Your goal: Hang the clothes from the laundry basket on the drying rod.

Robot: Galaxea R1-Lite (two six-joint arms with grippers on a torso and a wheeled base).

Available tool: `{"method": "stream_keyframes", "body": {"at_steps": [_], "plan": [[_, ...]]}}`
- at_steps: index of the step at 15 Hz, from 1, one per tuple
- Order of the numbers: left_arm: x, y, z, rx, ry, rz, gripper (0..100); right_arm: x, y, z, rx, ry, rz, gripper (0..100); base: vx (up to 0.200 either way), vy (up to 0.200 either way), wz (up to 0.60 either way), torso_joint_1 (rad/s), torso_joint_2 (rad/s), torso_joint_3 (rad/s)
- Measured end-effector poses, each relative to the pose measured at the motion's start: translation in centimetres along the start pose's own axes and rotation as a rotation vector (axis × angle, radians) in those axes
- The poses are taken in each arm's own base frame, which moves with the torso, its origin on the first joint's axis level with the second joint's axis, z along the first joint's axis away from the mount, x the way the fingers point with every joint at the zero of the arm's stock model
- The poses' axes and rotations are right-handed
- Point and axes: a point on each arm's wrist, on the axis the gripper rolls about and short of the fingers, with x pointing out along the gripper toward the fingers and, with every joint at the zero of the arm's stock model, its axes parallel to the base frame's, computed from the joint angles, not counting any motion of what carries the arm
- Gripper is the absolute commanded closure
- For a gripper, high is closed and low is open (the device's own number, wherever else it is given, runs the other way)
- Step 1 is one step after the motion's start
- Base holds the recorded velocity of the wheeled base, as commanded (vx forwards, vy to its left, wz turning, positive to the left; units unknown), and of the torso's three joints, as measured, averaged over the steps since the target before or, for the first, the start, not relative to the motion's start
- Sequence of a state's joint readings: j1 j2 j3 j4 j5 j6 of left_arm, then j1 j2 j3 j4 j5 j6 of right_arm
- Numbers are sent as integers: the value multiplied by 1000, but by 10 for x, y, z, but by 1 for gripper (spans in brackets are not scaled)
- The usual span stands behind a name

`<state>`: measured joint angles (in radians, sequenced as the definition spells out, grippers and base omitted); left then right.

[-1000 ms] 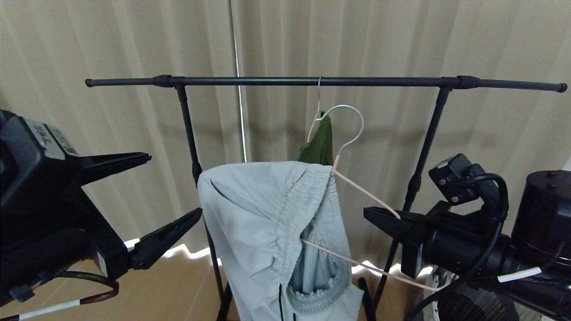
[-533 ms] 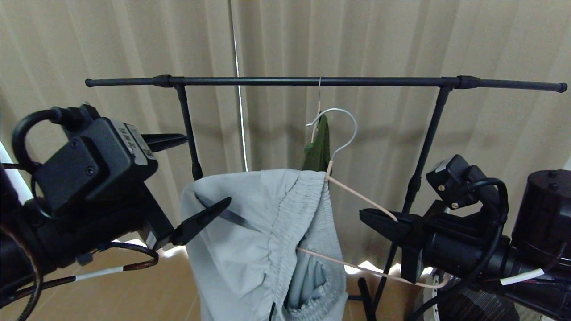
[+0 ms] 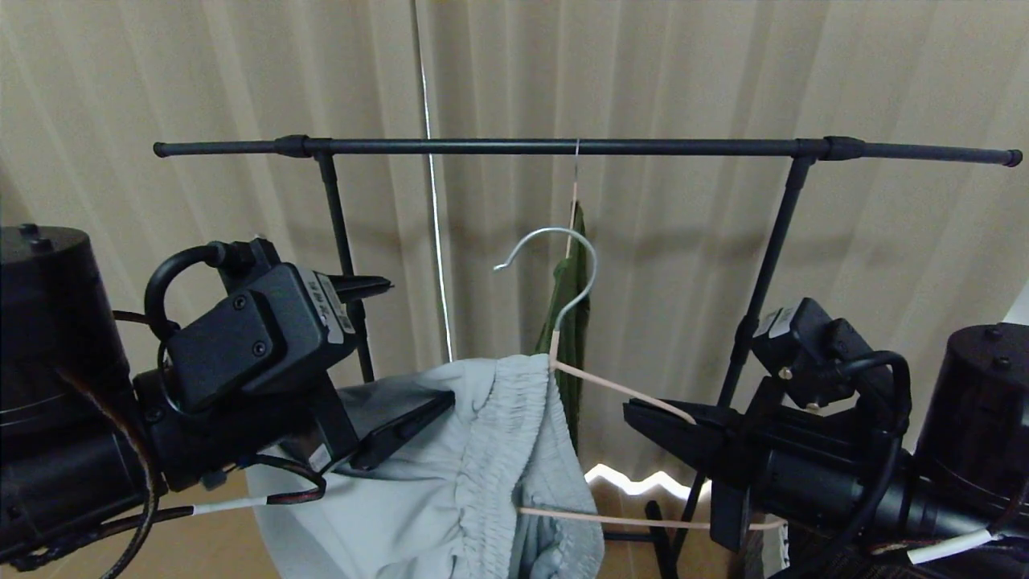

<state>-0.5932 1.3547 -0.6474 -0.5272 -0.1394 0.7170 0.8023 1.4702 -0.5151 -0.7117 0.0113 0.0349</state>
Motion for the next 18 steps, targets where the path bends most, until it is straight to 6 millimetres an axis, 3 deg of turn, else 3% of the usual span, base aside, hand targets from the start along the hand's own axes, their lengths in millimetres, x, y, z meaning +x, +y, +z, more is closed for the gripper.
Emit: {"method": "stream_keyframes", "body": {"at_steps": [3,4,15,16,18], "plan": [[7,2,2,2,-3,-2,0,-3,5,1,-7,-8,25,100,0,0,0,0,0,0],[8,2,2,1,-3,-3,100,-3,5,1,-11,-8,36,100,0,0,0,0,0,0],[9,-2,-5,-27,20,-18,100,-9,5,7,-16,-40,51,100,0,0,0,0,0,0],[9,-3,-5,-38,22,-18,100,-10,5,8,-17,-42,48,0,0,0,0,0,0,0],[9,-3,-7,-68,38,-13,100,-11,3,11,-15,-63,42,0,0,0,0,0,0,0]]}}
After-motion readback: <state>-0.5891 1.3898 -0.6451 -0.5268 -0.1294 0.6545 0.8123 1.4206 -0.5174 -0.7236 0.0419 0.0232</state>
